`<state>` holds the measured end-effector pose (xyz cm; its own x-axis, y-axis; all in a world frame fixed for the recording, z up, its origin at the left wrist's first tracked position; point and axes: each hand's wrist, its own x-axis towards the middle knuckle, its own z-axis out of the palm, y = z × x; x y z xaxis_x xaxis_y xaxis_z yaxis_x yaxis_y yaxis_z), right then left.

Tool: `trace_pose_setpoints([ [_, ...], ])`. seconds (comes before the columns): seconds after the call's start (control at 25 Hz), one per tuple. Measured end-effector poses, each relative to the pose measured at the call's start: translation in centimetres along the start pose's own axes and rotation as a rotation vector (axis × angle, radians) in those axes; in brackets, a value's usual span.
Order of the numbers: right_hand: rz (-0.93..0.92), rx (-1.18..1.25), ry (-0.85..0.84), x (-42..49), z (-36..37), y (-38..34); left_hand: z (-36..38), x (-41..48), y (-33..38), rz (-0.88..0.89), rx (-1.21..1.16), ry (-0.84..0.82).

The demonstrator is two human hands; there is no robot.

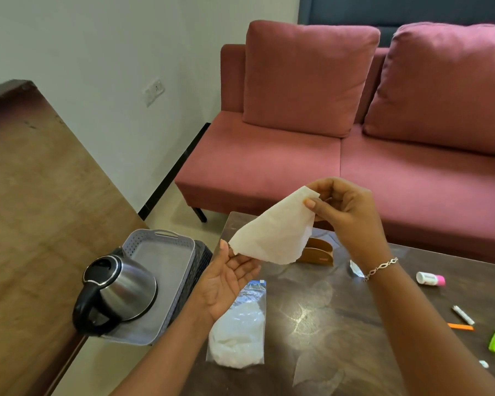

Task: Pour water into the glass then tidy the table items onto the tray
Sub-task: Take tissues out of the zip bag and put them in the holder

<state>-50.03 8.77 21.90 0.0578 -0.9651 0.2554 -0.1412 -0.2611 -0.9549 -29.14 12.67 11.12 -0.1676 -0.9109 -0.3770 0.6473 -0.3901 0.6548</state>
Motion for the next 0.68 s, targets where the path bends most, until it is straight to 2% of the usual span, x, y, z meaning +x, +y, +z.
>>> trace_pose_setpoints([
  [0.24, 0.023, 0.048, -0.059, -0.6, -1.1, 0.2, 1.0, 0.5, 0.5, 0.081, 0.016, 0.121],
  [0.28, 0.006, 0.048, -0.088, -0.8, -1.3, 0.2, 0.9, 0.4, 0.7, 0.048, 0.097, 0.103],
  [0.36, -0.056, 0.005, -0.173, -1.2, -1.8, 0.1, 1.0, 0.1, 1.0, -0.071, 0.459, 0.039],
  [0.44, -0.085, -0.066, -0.270, -1.4, -2.1, -0.2, 1.1, 0.1, 0.8, -0.100, 0.736, -0.005],
  [0.52, -0.090, -0.124, -0.329, -1.4, -2.4, -0.6, 2.3, 0.4, 0.7, -0.031, 0.755, -0.068],
  [0.68, -0.151, -0.238, -0.364, -1.7, -2.6, -1.4, 5.2, 0.8, 0.8, -0.003, 0.565, -0.249],
])
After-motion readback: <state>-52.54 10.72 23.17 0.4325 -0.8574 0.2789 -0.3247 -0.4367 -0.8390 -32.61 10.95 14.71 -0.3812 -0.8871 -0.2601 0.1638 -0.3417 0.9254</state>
